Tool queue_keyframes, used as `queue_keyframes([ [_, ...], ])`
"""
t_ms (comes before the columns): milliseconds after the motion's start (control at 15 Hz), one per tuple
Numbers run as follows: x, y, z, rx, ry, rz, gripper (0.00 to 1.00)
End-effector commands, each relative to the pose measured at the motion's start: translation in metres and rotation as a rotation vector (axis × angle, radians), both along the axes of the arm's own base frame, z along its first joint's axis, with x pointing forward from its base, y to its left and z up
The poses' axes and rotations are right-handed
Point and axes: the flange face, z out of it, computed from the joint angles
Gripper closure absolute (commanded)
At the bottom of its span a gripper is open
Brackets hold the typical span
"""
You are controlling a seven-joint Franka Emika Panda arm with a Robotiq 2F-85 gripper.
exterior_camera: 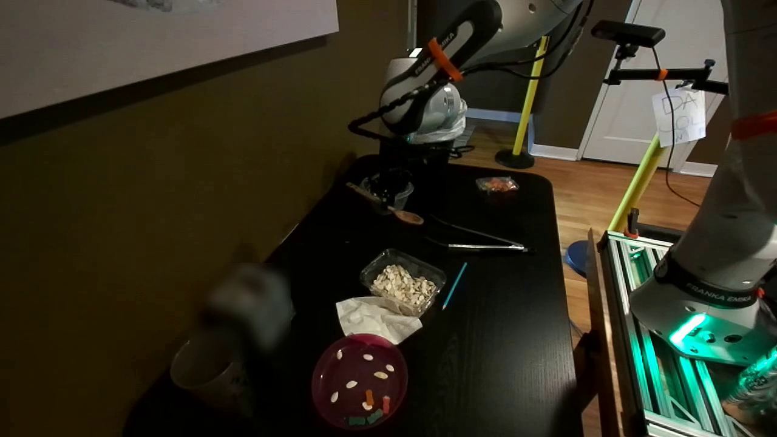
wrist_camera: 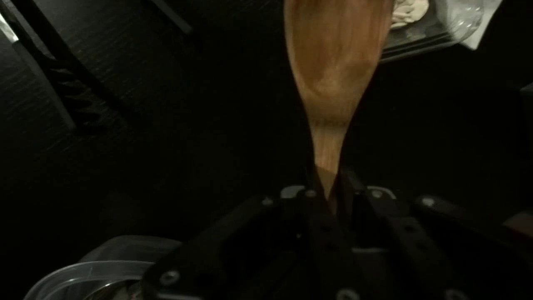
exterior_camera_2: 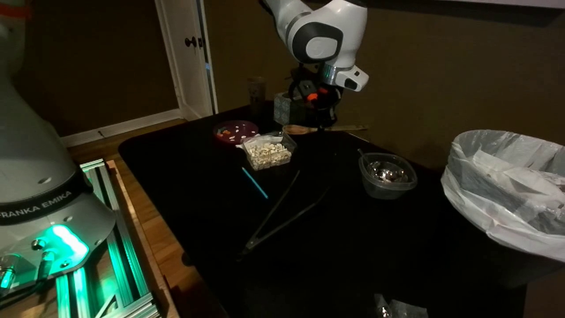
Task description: Put the wooden spoon in the clear container on the left.
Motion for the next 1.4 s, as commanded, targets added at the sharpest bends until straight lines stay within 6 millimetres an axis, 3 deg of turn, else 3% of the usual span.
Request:
queue_keyframes([
  [0,-0.029,0.002,-0.010,-0.123,-0.085,-0.099,0.96],
  [267,-0.052,0.016,0.000,-0.194,-0.199,-0.162,0.96],
  [600,-0.077,0.093,0.001,-0.129,-0.231,-0.070,0.96],
  [800,-0.088,0.125,-0.005,-0.107,-0.281,-0.083,0.96],
  [1333,-0.109,0.135,-0.059,-0.178,-0.396,-0.118,0.96],
])
